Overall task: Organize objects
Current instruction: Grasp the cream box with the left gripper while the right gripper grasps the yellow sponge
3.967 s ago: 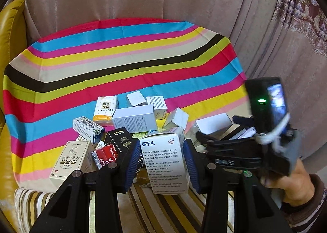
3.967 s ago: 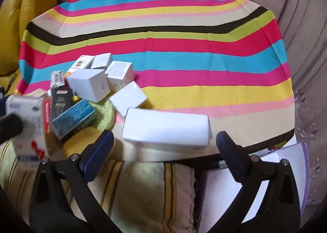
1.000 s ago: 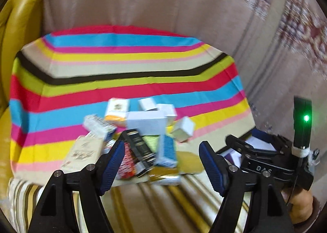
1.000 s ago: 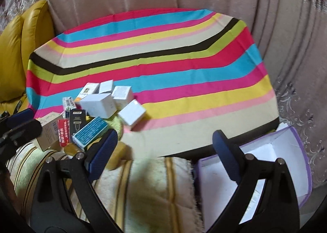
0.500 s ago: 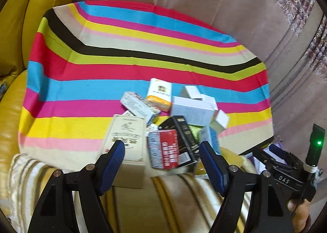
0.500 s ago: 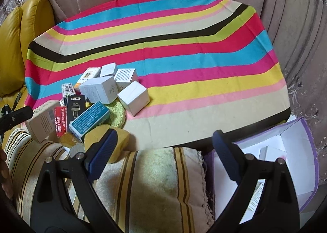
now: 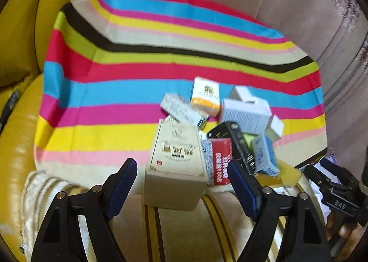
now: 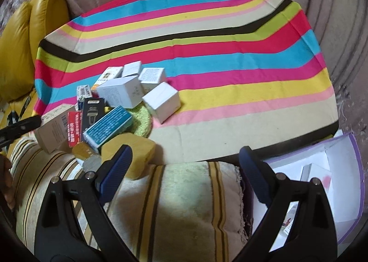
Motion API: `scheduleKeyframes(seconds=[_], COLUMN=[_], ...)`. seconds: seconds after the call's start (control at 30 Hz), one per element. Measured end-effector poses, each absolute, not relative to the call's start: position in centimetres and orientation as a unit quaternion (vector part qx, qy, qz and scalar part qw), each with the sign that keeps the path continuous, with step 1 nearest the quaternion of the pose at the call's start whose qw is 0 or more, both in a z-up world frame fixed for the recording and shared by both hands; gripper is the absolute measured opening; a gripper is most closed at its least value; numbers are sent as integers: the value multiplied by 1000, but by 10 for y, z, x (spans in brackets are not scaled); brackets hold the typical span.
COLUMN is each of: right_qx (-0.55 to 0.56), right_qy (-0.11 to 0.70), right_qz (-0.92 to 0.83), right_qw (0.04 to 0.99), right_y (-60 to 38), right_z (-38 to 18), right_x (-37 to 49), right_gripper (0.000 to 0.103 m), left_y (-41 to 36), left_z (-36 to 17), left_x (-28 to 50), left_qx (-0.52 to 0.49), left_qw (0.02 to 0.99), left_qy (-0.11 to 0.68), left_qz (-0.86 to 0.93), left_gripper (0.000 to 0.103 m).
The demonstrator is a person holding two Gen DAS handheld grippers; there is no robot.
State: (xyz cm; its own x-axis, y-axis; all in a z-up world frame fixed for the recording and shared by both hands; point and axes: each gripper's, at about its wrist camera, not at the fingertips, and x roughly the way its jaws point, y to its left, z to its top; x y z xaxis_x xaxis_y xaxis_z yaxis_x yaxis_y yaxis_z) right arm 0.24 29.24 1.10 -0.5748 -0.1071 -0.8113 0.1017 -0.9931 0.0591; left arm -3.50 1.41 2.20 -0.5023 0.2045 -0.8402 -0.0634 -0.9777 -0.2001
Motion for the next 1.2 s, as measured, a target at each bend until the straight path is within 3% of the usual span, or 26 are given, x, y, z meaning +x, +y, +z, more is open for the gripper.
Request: scheduleKeyframes(seconds=[0.1, 0.13, 0.2, 0.67, 0.77, 0.83, 0.97, 1.2], right_qx=[461, 462, 471, 510, 514, 521, 530, 515], right_qy=[19, 24, 23, -21, -37, -32, -14, -8], right_qz=[-884, -883, -877, -856, -853, -849, -842, -851], right_qw=[78, 83, 95, 81, 80, 86, 98, 108], right_y=[278, 274, 267, 251, 258, 255, 246, 244], right_z=[11, 11, 10, -6, -9, -12, -19, -15], right_x=[3, 3, 1, -18, -16, -17, -19, -13], right_gripper=[95, 95, 95, 95, 87, 72, 55, 52], left_y=[17, 19, 23, 21, 21, 22, 23, 23], left_z=[19, 17, 12, 9, 10, 11, 13, 20], left_x=[-35, -35, -35, -29, -28, -27, -26, -22], left_qx=[-491, -489, -495, -479, -473, -471, -467, -453], left_qw=[78, 76, 79, 85, 86, 88, 91, 80], left_qy=[-65, -59, -52, -53, -53, -52, -48, -42], left_qz=[865, 867, 864, 872, 875, 876, 878, 887], left_gripper=[79, 69, 57, 53, 52, 52, 52, 52])
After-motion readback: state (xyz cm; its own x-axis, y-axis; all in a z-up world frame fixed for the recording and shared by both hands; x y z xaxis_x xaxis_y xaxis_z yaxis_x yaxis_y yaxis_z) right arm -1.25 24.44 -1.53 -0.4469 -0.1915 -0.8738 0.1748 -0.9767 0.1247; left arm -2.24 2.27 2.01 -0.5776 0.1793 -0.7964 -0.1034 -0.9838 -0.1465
